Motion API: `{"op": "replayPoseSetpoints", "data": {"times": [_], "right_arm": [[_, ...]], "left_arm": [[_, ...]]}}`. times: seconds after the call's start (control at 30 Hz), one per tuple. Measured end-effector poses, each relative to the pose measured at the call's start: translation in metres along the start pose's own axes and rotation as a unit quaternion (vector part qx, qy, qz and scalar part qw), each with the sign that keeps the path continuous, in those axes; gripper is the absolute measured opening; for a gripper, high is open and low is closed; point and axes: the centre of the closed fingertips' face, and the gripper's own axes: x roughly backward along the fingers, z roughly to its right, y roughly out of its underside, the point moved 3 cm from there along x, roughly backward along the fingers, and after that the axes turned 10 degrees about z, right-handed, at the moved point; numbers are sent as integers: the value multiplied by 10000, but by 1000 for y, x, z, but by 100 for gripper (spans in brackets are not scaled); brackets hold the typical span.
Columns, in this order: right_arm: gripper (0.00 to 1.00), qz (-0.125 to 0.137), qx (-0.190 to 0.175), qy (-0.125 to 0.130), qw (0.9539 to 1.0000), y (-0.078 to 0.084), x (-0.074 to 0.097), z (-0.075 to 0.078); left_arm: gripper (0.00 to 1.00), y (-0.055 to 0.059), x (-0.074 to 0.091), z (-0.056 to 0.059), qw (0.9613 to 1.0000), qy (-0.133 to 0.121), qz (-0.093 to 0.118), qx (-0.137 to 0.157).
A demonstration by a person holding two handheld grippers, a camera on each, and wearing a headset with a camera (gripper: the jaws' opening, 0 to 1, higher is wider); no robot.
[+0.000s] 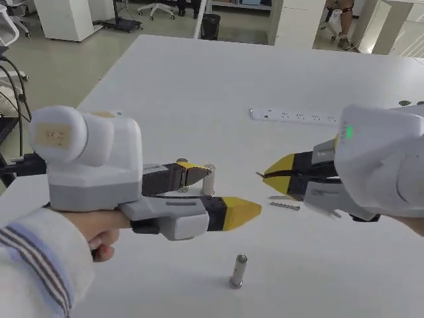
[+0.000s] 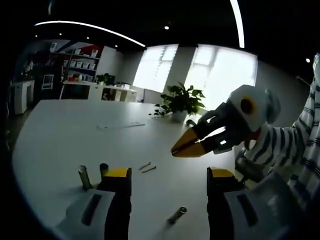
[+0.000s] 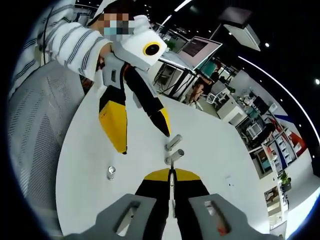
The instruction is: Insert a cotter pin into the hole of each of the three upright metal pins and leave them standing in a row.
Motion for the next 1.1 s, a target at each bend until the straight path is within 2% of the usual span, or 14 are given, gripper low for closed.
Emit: {"op": "replayPoseSetpoints", "data": {"times": [0.3,0.53,0.63,0.7,0.8,1.1], "right_arm": [[0,3,274,31,9996,-6,-2,-5],[0,27,493,-45,9988,-13,-4,-11],[0,34,576,-69,9983,-16,-5,-12],[0,50,605,-85,9981,-18,-6,-13],[0,74,615,-113,9980,-19,-7,-14],[0,88,764,-178,9969,-24,-10,-16]], "left_arm": [[47,-7,-3,2,9998,38,108,142],[38,-11,-4,3,9990,67,164,412],[33,-12,-4,2,9989,75,154,444],[33,-12,-4,1,9983,57,156,563],[30,-11,-4,1,9986,48,117,521],[12,-10,-3,3,9976,163,70,667]]}}
